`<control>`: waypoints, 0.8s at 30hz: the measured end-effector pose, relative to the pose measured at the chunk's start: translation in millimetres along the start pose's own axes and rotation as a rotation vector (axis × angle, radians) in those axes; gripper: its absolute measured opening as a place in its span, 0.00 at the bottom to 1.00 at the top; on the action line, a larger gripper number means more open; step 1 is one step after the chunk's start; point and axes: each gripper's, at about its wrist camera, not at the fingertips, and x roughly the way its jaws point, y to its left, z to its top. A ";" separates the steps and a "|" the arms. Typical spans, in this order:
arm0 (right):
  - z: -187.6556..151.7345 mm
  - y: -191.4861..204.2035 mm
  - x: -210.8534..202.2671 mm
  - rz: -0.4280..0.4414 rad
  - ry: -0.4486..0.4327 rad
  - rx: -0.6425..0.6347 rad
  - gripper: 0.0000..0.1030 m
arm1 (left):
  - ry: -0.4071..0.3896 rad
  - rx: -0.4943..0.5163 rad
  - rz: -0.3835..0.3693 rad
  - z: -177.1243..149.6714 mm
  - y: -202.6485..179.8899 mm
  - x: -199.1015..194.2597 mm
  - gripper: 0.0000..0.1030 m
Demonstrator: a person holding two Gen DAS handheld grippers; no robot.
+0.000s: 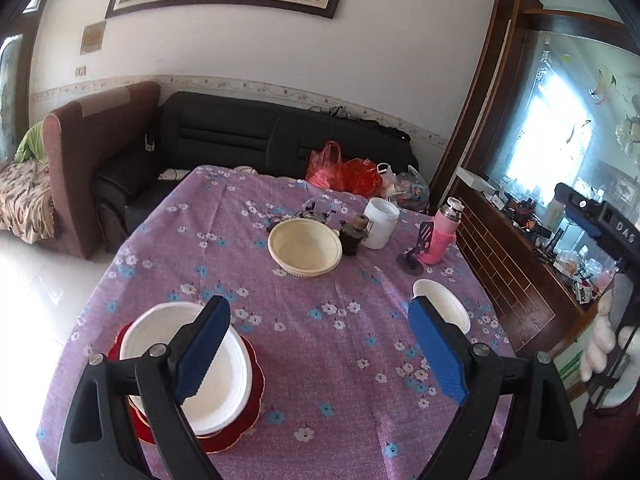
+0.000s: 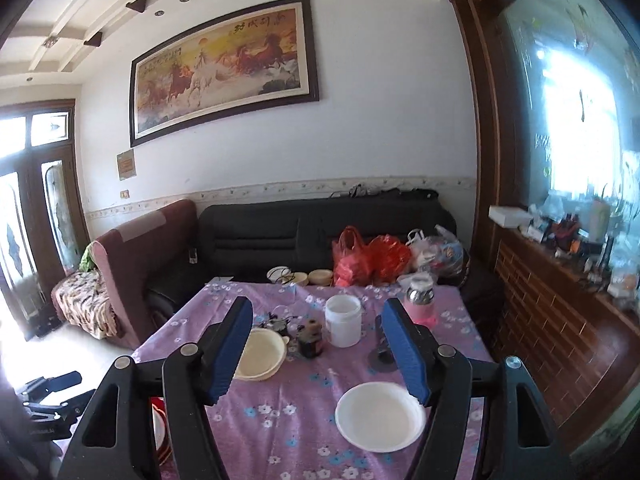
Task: Organize plates and bowls
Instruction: 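Withdraw the right gripper from the stack, then move the right gripper to the cream ribbed plastic bowl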
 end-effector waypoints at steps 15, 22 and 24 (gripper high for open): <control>14.8 -33.0 -26.6 -0.016 0.032 0.176 0.64 | -0.110 -0.012 -0.096 -0.5 36.5 -133.5 0.88; 131.8 -37.9 -128.4 -0.204 -0.163 0.145 0.64 | -0.159 0.050 -0.070 49.2 21.3 -193.0 0.91; 167.4 -36.5 -146.5 -0.240 -0.188 0.147 0.64 | -0.176 0.068 -0.042 62.1 16.8 -193.6 0.93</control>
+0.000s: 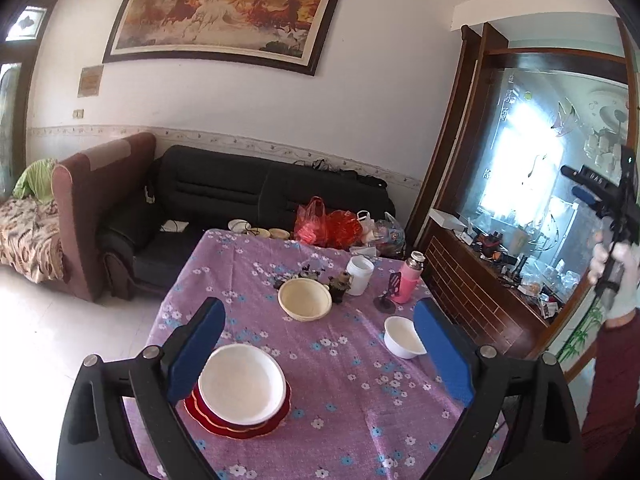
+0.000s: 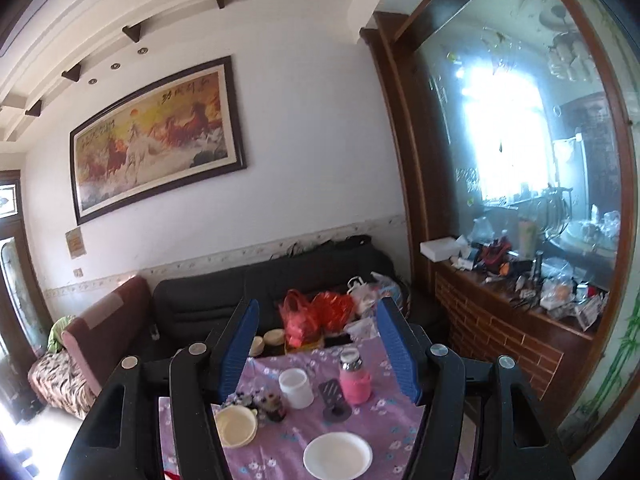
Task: Organize plates and bowls
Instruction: 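Move the right gripper to the cream ribbed plastic bowl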
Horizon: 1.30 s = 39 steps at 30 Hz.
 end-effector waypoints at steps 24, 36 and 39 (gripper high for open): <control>-359.0 116.8 328.2 0.302 0.694 0.001 0.69 | 0.293 -0.222 0.057 -97.8 47.4 254.0 0.95; -431.0 132.3 426.7 0.284 0.805 0.183 0.66 | 0.352 -0.278 0.097 -110.4 78.4 288.4 0.95; -441.1 134.9 440.2 0.289 0.842 0.227 0.41 | 0.364 -0.285 0.103 -112.3 81.4 294.9 0.95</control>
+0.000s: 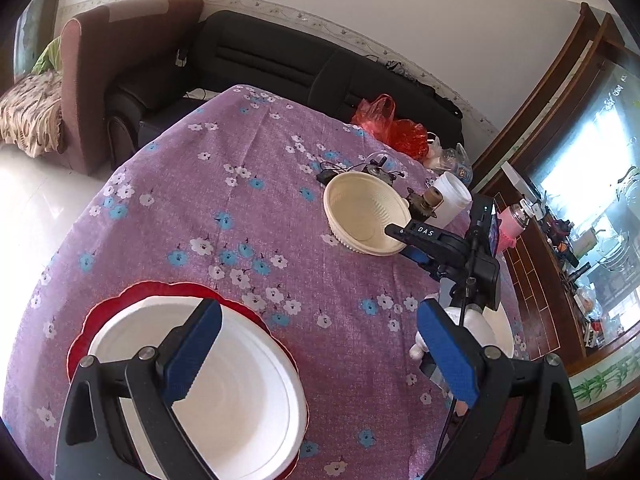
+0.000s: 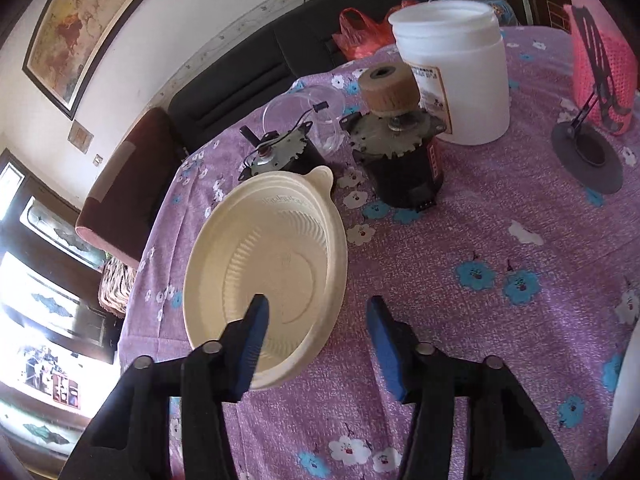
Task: Organize plates and bowls
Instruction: 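Move the right gripper to the cream ribbed plastic bowl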
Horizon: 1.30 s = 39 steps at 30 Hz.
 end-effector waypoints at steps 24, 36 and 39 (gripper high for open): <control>-86.1 -43.3 -82.9 -0.009 0.182 -0.070 0.24 | 0.071 0.044 0.034 -23.2 -39.2 34.7 0.95; -105.4 -61.3 -113.4 0.108 -0.055 -0.060 0.44 | 0.063 0.063 0.189 -24.8 -79.0 111.8 0.95; -105.4 -63.4 -107.9 0.106 -0.045 -0.055 0.44 | 0.044 0.079 0.242 -22.6 -81.1 127.2 0.94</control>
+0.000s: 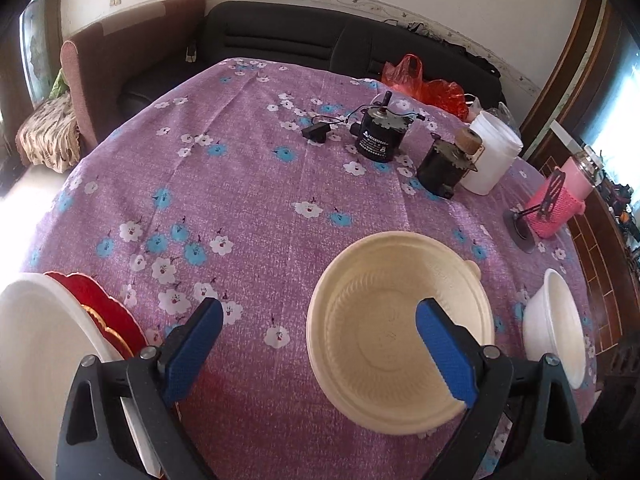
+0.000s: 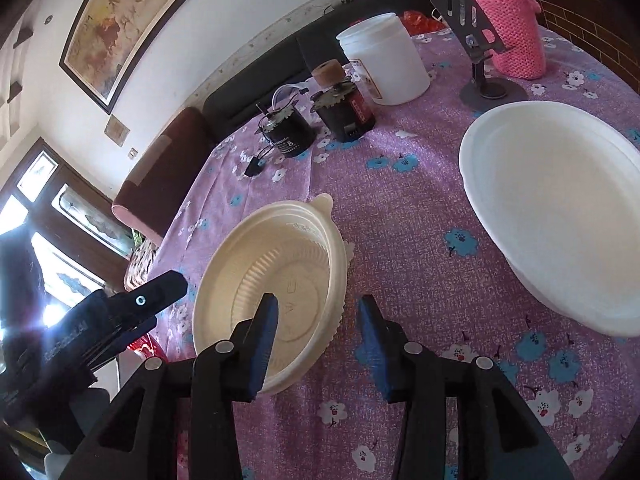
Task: Organize plates and bowls
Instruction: 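Move the right gripper to the cream ribbed plastic bowl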
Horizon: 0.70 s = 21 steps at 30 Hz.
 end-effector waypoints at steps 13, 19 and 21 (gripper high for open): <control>-2.2 3.1 7.3 0.003 -0.007 -0.037 0.43 | -0.125 0.055 0.028 15.5 -4.2 -48.8 0.85; -6.0 2.4 12.6 0.008 0.004 -0.029 0.43 | 0.053 0.058 0.042 35.7 -14.3 1.9 0.86; -6.4 3.0 13.7 0.006 0.005 -0.032 0.43 | 0.097 0.046 0.059 36.5 -12.9 22.1 0.85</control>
